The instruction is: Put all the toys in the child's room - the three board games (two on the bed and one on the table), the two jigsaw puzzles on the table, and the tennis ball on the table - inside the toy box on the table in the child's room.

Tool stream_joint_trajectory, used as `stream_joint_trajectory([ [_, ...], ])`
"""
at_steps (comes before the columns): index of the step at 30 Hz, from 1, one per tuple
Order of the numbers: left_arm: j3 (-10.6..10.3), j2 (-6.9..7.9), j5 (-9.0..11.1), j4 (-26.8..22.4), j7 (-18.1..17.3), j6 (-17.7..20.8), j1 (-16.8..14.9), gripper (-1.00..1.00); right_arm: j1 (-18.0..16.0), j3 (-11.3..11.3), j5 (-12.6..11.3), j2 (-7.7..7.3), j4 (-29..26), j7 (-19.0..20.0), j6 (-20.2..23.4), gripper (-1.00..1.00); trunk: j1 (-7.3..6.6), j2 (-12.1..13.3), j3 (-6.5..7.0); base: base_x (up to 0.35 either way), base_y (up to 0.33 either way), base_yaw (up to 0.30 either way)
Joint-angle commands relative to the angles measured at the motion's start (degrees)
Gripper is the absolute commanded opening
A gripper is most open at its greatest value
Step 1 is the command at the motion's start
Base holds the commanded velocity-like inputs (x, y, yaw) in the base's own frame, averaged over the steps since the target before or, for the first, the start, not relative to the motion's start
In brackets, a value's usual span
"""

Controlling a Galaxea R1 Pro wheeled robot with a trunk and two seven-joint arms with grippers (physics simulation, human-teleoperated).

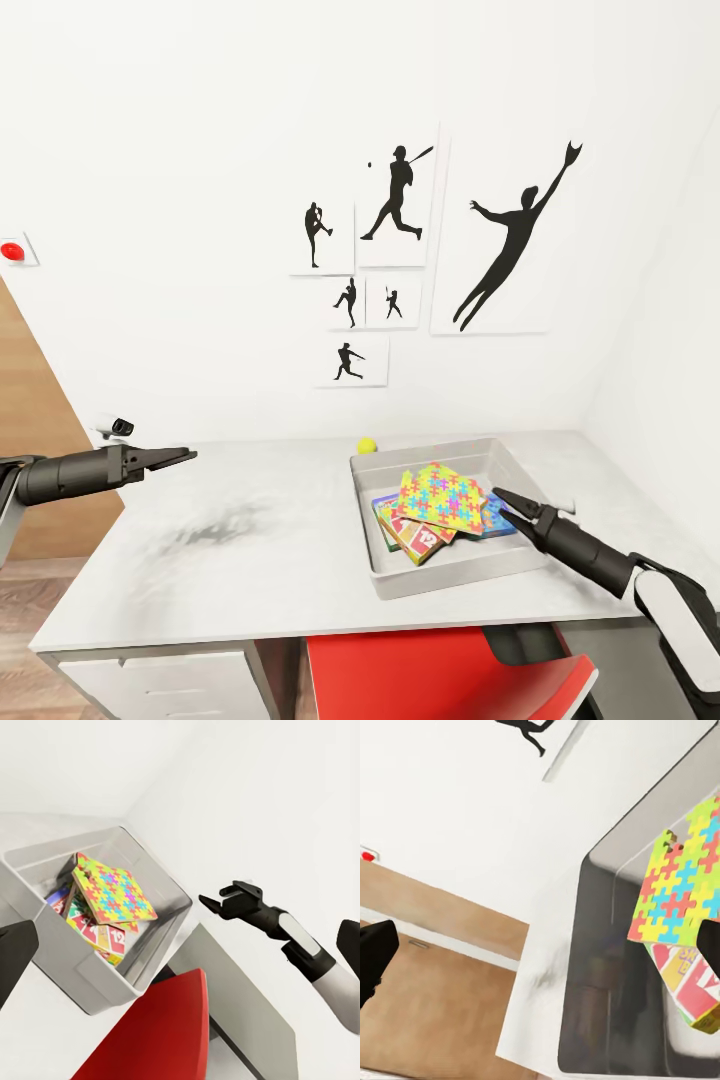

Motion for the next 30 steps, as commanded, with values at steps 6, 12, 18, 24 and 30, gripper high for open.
stream_joint_trajectory([
  [6,-0.12,-0.03,-0.07,0.00,-0.23,0.61,-0.05,1.00,0.81,-0.18,-0.12,0.04,-1.39,0.42,0.30,1.00,0.03,-0.10,-0.11,0.000,0.000,0.000],
  [12,-0.05,-0.02,-0.06,0.00,-0.23,0.61,-0.05,1.00,0.98,-0.19,-0.12,0.05,-1.95,0.51,0.20,1.00,0.03,-0.10,-0.11,-0.011,0.000,0.000],
  [18,-0.01,0.00,-0.04,0.00,-0.23,0.61,-0.05,1.00,1.00,-0.20,-0.12,0.10,-2.06,0.50,-0.05,1.00,0.03,-0.10,-0.11,-0.064,0.024,0.000],
  [24,0.00,0.02,-0.04,0.00,-0.23,0.61,-0.05,1.00,1.00,-0.20,-0.05,0.07,-2.15,0.50,-0.11,1.00,0.03,-0.10,-0.01,-0.084,0.083,0.037],
  [30,0.00,0.02,-0.04,0.00,-0.23,0.61,-0.05,1.00,1.00,-0.23,-0.04,0.06,-2.13,0.57,-0.11,1.00,0.03,-0.10,0.29,-0.090,0.106,0.188],
])
